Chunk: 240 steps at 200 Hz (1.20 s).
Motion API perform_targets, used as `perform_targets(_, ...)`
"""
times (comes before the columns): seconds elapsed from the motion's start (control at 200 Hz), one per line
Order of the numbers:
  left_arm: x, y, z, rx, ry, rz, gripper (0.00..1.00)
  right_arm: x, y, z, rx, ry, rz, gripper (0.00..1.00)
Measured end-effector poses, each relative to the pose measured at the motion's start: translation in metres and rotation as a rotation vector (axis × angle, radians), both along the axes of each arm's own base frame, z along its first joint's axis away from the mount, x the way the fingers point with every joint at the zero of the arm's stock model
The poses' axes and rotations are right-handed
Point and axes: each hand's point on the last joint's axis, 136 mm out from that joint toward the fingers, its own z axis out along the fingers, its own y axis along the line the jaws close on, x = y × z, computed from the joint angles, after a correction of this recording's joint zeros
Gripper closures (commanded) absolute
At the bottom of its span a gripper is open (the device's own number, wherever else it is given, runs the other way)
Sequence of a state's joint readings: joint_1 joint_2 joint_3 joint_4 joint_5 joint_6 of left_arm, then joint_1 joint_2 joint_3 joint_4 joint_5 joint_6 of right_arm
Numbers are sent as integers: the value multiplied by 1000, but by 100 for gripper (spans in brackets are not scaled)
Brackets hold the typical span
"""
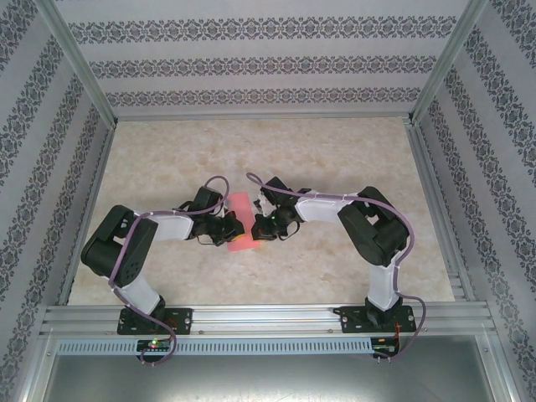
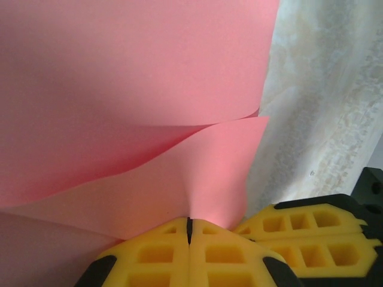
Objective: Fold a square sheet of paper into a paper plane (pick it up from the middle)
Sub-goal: Fold the triangle a second time at the center of the table.
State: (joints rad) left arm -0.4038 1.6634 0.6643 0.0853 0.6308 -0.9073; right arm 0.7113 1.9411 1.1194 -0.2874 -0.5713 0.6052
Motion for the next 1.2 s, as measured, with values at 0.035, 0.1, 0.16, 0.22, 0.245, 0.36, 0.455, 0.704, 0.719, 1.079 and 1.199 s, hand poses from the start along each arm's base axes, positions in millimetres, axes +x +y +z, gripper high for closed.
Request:
perform_targets(0.035,0,0,0,0,-1,5,95,0,0,-1,0,3,4,100)
perform_targets(0.1,0,1,1,-2,-5,13,94,1,1,-1,-4,-1,6,100)
perform_targets(0.16,0,2,1,-2,-9,17,93,1,1,-1,-7,0,7,100)
perform_targets(0.22,-1,2,3,-5,-14,17,93,1,1,-1,-8,2,7,100)
perform_targets(0.245,-1,1,4,-6,-17,16,93,1,1,-1,-9,2,8,100)
perform_targets(0.36,-1,-3,9,-12,-37,7,93,1,0,-1,-12,2,7,100)
perform_targets(0.455,-2,-7,10,-16,-45,-6,93,1,0,-1,-15,4,10,100)
perform_targets(0.704,-4,-12,0,-14,-36,-22,93,1,0,-1,-18,7,10,100)
perform_targets(0.719,-4,-12,0,-15,-37,-21,93,1,0,-1,-18,7,11,100)
perform_targets(1.079,-2,-2,-2,-24,-62,14,95,2,1,-3,-28,-22,28,100)
perform_targets(1.199,5,17,-2,-34,-57,71,95,2,1,-4,-29,-37,35,100)
